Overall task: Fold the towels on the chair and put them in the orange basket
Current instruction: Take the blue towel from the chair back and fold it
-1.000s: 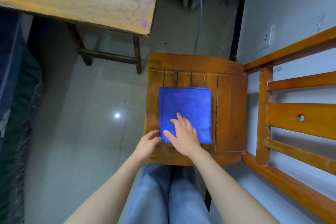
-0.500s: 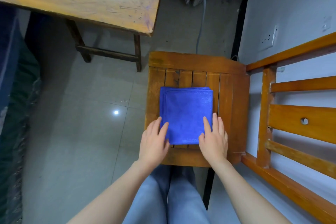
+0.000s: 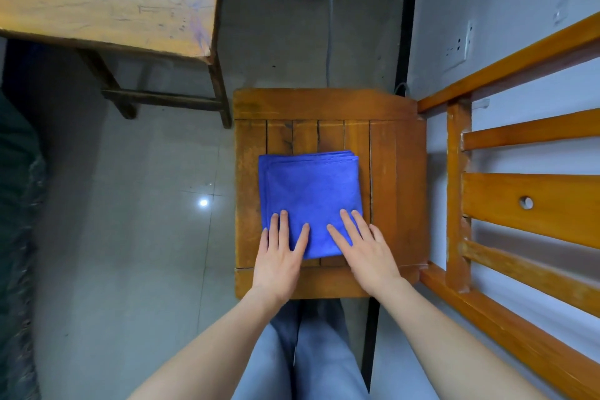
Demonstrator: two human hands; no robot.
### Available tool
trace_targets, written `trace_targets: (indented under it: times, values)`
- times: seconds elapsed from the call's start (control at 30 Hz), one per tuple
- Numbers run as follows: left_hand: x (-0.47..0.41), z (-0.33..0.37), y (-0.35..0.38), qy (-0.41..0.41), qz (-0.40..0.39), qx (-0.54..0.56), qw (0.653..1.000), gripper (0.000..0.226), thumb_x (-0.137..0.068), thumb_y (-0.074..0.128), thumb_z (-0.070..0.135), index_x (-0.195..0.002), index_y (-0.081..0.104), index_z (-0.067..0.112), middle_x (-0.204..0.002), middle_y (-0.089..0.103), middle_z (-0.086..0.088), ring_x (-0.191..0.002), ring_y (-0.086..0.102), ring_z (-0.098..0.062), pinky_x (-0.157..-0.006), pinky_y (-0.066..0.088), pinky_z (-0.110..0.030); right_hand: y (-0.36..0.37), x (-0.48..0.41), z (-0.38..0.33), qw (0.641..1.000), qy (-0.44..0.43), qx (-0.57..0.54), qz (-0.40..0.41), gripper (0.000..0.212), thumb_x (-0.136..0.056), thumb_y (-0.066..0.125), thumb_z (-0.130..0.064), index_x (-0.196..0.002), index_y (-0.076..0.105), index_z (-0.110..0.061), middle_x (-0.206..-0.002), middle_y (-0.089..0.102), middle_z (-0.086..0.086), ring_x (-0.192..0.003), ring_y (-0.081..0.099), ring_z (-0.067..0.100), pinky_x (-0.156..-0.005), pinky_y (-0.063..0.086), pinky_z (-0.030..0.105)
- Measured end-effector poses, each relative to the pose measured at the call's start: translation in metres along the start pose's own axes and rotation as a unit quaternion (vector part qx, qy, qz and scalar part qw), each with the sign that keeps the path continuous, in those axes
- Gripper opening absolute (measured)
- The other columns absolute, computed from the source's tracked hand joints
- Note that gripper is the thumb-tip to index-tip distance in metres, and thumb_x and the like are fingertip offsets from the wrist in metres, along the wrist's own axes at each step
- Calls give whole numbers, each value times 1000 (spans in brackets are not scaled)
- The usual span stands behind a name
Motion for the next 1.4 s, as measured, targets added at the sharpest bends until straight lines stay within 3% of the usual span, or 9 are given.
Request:
trace_targets:
  times: [0.13, 0.2, 0.37, 0.5, 0.6, 0.77, 1.0, 1.23, 1.4]
  values:
    - [-8, -4, -5, 15, 60, -14, 998, 88, -52, 84, 19, -132, 48, 18, -135, 43, -33, -123, 46, -46, -93, 44, -53, -4, -5, 3, 999, -22, 5, 40, 76, -34, 91, -8, -107, 71, -16, -113, 66, 20, -100, 66, 37, -70, 57, 40]
    - [-14, -5, 2, 27, 67, -19, 997, 89, -45, 85, 21, -124, 45, 18, -127, 52, -32, -115, 54, -45, -86, 49, -52, -3, -8, 4, 996, -43, 15, 71, 65, -43, 86, -5, -105, 72, -16, -109, 68, 19, -96, 67, 36, -70, 57, 37]
    - [-20, -8, 4, 58, 178, -37, 982, 49, -67, 53, 23, -115, 45, 17, -122, 54, -34, -107, 57, -47, -82, 51, -50, -7, -6, 1, 975, -82, 20, 206, 41, -74, 40, -3, -92, 74, -16, -97, 71, 17, -85, 68, 34, -70, 56, 35]
    - [-20, -11, -8, 70, 245, -40, 966, 35, -71, 45, 15, -105, 45, 18, -110, 62, -31, -92, 64, -43, -75, 53, -43, -10, -4, -3, 960, -74, -5, 269, 36, -72, 41, -1, -82, 71, -17, -84, 69, 11, -75, 65, 30, -64, 55, 30]
    - [-20, -11, -22, 87, 217, -34, 972, 62, -46, 76, 11, -99, 44, 17, -100, 66, -27, -80, 66, -39, -65, 54, -36, -15, 3, -4, 951, -76, -16, 299, 31, -71, 40, 1, -90, 59, -15, -81, 67, 11, -71, 62, 30, -61, 52, 29]
    - [0, -6, -49, 113, 204, -27, 972, 76, -30, 82, 11, -94, 41, 16, -76, 67, -13, -57, 62, -28, -49, 47, -26, -43, 28, -5, 948, -77, -11, 310, 25, -62, 59, -1, -81, 67, -14, -78, 66, 11, -68, 64, 29, -59, 52, 28]
    - [56, 13, -131, 124, 259, -48, 957, 81, -24, 83, 10, -93, 41, 17, -68, 59, -5, -54, 55, -24, -49, 43, -26, -149, 75, 8, 944, -108, 26, 311, 61, -45, 85, -2, -94, 50, -13, -75, 64, 12, -65, 62, 29, -57, 52, 27]
    - [117, 31, -281, 128, 397, -102, 903, 51, -40, 89, 15, -86, 67, 15, -69, 65, -8, -55, 60, -26, -50, 47, -25, -293, 112, 27, 911, -88, 115, 387, 53, -46, 87, -4, -90, 59, -14, -77, 65, 12, -65, 62, 27, -53, 53, 28]
    - [153, 32, -380, 120, 491, -142, 851, 50, -40, 84, 8, -86, 66, 14, -65, 60, -7, -53, 57, -26, -48, 46, -27, -391, 137, 32, 864, -74, 163, 470, 62, -44, 83, 1, -93, 48, -13, -71, 61, 9, -60, 58, 26, -50, 47, 26]
Point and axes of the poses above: each hand's wrist, its own x-axis away from the middle knuckle, its own y-axis out of the palm, z = x × y, the point moved 6 cm from there along -x, towards the middle knuckle
